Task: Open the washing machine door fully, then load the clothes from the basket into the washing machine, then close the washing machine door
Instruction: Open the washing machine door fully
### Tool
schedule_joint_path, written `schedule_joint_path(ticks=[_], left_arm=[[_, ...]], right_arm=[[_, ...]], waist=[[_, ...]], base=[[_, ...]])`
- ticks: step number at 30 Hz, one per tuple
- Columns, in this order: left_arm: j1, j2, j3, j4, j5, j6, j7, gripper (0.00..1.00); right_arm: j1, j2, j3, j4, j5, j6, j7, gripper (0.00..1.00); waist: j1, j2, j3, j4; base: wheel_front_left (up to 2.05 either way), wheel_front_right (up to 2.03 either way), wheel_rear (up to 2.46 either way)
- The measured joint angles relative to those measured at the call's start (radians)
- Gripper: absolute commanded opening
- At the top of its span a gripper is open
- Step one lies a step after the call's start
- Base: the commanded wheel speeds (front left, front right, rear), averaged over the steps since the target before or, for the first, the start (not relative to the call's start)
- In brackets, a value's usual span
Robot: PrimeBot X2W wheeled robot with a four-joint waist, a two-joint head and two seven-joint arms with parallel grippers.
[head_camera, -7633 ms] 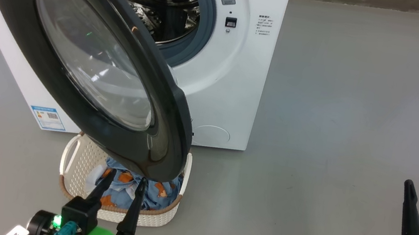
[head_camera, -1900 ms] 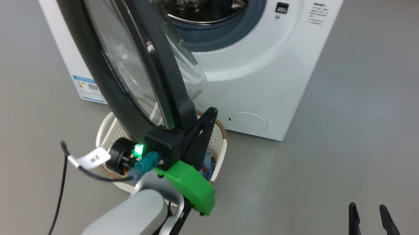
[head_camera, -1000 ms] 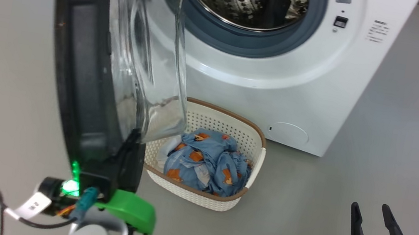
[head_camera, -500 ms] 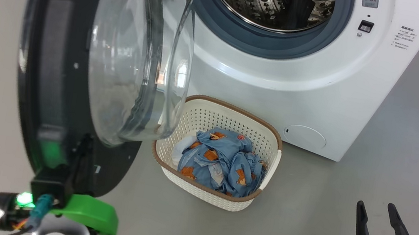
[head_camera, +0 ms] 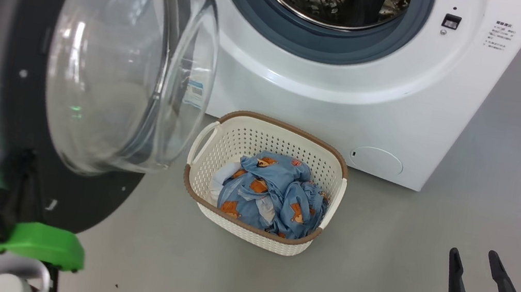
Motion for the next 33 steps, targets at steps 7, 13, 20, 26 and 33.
schedule_joint_path(ticks=[7, 13, 20, 26, 33], left_arm=[[0.001, 0.021, 0.093, 0.047, -0.027, -0.029, -0.007, 0.0], [0.0, 0.035, 0.174, 0.12, -0.04, -0.092, -0.014, 0.0], [-0.004, 0.037, 0.282, 0.2, -0.035, -0.188, -0.014, 0.0], [-0.026, 0.036, 0.34, 0.262, -0.032, -0.261, -0.014, 0.0], [-0.086, 0.036, 0.408, 0.37, -0.029, -0.344, -0.014, 0.0]], right_arm=[[-0.001, -0.003, -0.002, -0.002, 0.002, 0.0, 0.0, 1.0], [-0.015, -0.01, -0.003, -0.009, 0.003, 0.0, 0.0, 1.0], [-0.015, -0.029, -0.005, -0.016, 0.003, 0.0, 0.0, 1.0], [-0.016, -0.033, -0.003, -0.02, 0.003, 0.0, 0.0, 1.0], [-0.039, -0.049, -0.002, -0.031, 0.009, 0.0, 0.0, 1.0]], waist=[[0.0, 0.0, 0.017, -0.016], [0.0, 0.0, 0.036, -0.025], [0.0, 0.0, 0.058, -0.032], [0.0, 0.0, 0.071, -0.032], [0.0, 0.0, 0.093, -0.034]], base=[[0.0, 0.0, 0.0], [0.0, 0.0, 0.0], [0.0, 0.0, 0.0], [0.0, 0.0, 0.0], [0.0, 0.0, 0.0]])
